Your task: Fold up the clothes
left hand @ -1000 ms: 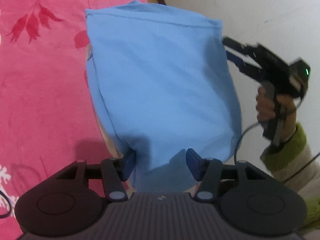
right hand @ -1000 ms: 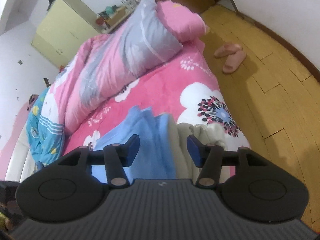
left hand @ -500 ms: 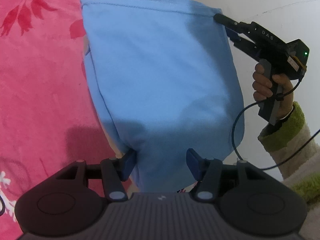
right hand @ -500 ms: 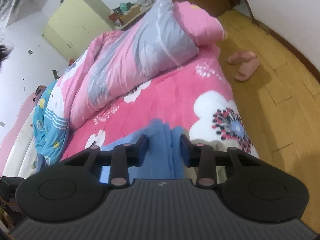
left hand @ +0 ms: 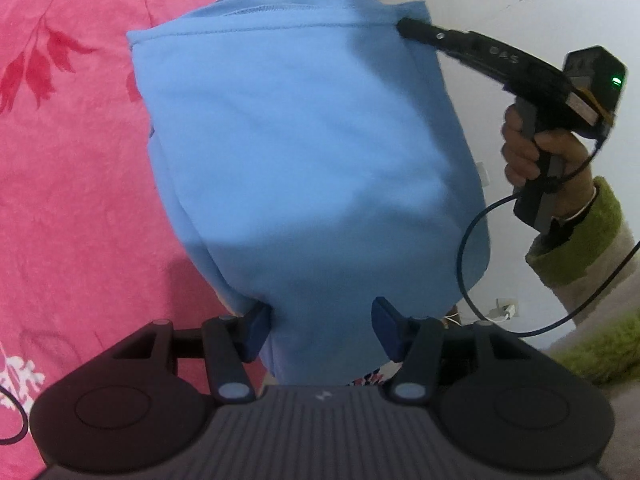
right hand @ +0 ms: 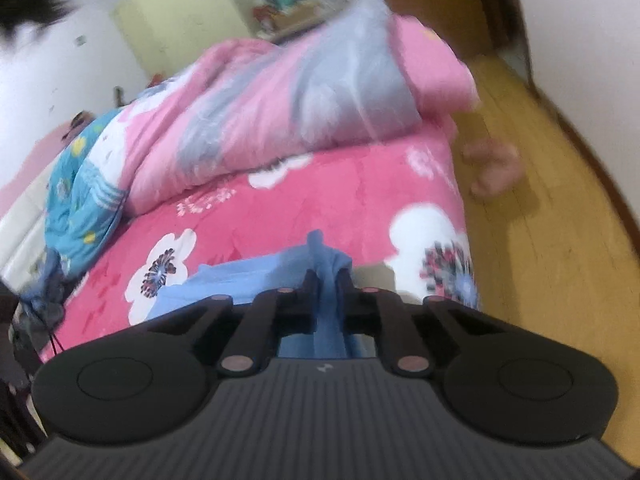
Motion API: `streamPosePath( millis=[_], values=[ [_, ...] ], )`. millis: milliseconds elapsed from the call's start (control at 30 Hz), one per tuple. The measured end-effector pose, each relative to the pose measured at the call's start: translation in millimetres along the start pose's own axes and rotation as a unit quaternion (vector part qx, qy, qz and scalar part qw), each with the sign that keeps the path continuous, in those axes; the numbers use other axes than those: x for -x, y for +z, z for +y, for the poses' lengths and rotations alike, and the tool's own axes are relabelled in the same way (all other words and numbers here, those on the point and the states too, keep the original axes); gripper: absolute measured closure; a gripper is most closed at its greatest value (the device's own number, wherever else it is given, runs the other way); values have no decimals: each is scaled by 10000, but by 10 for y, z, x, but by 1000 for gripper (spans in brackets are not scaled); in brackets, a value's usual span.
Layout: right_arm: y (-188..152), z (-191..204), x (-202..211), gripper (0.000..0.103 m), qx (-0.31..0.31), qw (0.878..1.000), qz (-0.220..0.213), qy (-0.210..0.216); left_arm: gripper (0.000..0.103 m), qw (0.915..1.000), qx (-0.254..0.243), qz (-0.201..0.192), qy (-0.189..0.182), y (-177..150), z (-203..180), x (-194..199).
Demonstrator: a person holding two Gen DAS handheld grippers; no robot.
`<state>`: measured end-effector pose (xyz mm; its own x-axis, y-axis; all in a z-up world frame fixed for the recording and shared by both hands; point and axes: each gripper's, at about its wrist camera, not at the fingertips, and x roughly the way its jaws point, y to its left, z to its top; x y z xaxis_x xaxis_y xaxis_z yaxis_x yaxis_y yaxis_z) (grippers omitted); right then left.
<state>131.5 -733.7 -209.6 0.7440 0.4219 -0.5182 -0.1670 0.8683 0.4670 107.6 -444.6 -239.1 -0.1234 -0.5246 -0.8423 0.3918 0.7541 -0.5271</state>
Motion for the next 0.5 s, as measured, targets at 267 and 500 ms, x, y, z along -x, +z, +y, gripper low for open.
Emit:
streamPosePath(
  millis=[267,500],
  values=[
    [-3,-36,38,97,136,9996,-151,-173,48,10000,64,13,24,-28,-5,-28],
    [-109,-346,-301,92,-424,9990,118,-122,48,9999,101,-51,22,-21,5,0]
  ],
)
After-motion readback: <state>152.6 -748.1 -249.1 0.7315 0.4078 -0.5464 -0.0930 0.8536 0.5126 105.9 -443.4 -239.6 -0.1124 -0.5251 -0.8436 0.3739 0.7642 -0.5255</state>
